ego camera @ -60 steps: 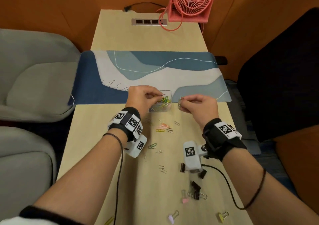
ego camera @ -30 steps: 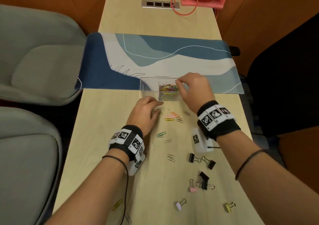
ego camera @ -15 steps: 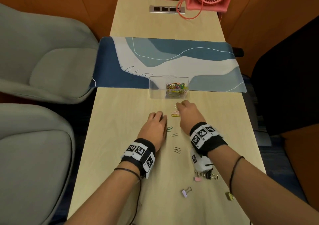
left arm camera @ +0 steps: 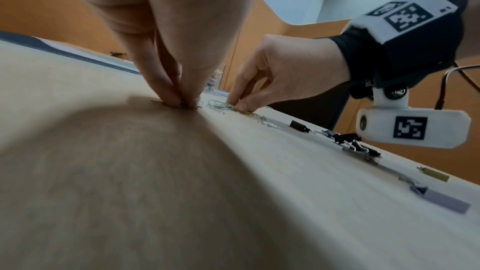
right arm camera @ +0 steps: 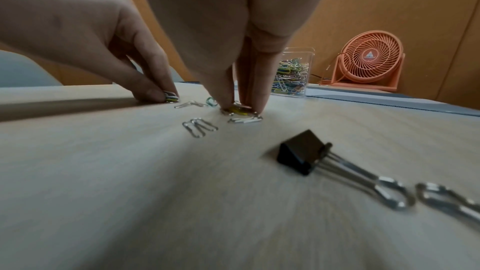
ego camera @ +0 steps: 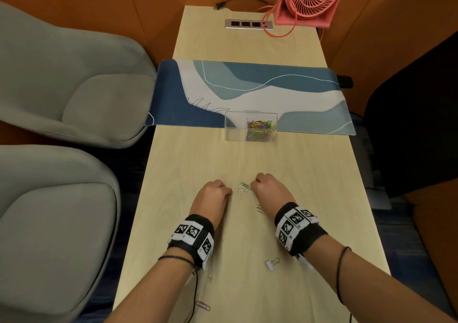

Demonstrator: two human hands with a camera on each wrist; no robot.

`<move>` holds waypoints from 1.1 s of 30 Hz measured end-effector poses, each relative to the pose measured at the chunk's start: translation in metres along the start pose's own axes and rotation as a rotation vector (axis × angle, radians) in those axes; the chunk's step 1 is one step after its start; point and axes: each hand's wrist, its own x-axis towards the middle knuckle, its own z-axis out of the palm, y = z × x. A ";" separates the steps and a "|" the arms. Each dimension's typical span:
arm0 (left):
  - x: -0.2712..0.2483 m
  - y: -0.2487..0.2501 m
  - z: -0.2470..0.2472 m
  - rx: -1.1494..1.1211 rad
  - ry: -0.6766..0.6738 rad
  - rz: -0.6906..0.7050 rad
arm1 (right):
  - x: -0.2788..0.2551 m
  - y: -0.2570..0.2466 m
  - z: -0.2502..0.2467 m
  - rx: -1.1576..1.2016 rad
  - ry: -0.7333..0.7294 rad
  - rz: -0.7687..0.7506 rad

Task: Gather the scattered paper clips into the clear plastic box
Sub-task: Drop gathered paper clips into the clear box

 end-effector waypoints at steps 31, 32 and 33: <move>0.170 0.056 -0.042 -0.336 0.282 0.101 | 0.031 0.099 -0.069 1.963 0.401 0.647; 0.172 0.056 -0.039 -0.317 0.262 0.089 | 0.034 0.100 -0.069 1.980 0.398 0.644; 0.173 0.056 -0.038 -0.306 0.253 0.074 | 0.036 0.102 -0.068 1.987 0.394 0.640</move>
